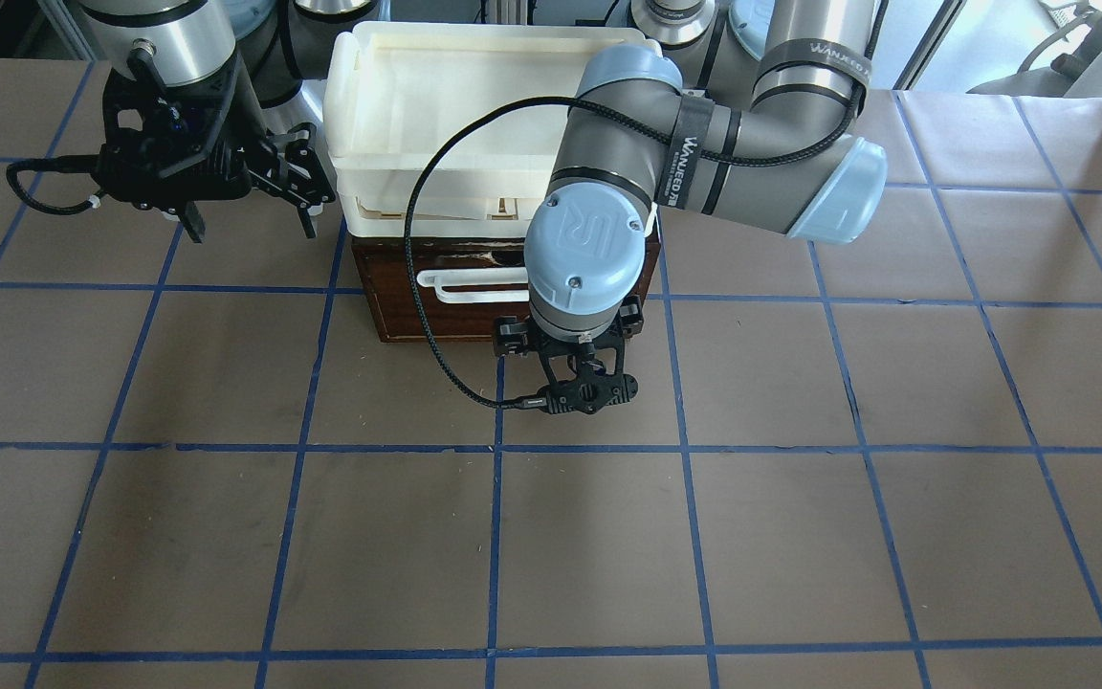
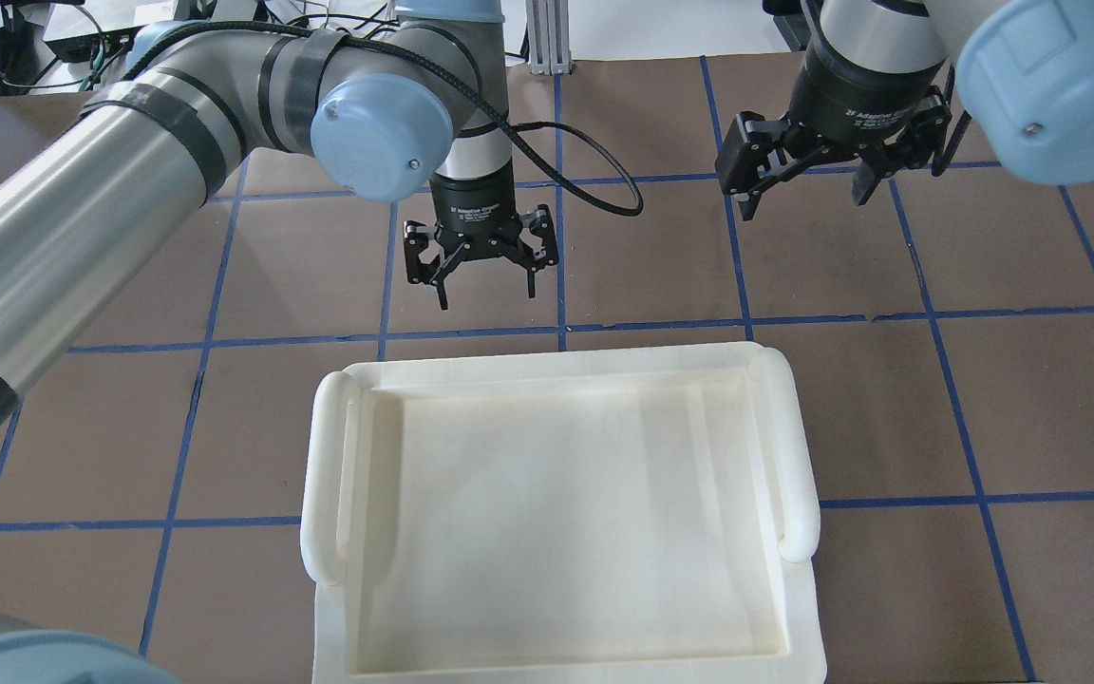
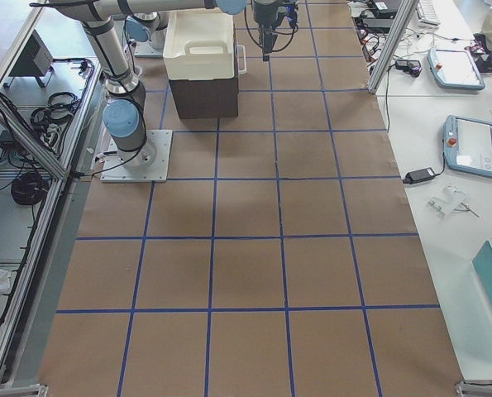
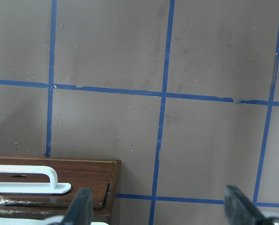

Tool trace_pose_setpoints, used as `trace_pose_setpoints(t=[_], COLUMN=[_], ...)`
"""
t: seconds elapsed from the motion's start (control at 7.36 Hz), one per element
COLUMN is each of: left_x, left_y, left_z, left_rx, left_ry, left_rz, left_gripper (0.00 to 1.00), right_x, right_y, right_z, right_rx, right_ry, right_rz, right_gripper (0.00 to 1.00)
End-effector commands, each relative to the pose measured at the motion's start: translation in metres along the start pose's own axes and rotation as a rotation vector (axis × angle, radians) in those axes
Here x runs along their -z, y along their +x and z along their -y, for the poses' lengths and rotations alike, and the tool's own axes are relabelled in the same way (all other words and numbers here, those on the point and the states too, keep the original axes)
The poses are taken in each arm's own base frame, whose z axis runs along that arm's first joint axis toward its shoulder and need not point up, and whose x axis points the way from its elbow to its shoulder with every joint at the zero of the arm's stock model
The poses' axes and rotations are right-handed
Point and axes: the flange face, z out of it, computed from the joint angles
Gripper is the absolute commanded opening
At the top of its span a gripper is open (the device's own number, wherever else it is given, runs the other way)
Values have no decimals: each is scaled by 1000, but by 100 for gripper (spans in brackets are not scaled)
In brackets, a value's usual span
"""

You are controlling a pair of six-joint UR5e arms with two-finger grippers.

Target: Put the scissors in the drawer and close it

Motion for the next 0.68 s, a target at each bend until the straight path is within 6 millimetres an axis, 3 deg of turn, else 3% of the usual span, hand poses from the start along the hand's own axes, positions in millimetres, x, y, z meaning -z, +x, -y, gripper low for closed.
trace_pose_setpoints(t=[0.0,0.27,0.54], left_x=[75,115,148], left_y=[-47,-87,-162], left_z=[16,14,19], left_rx=[-4,-48,-144], left_ry=[146,247,325], left_rz=[-62,-66,-29], left_gripper=[100,100,100], right_x=[0,1,0], right_y=[0,0,0], right_z=[0,0,0], right_rx=[0,3,1], right_ry=[0,3,2], right_rz=[0,0,3], right_gripper=[100,100,100])
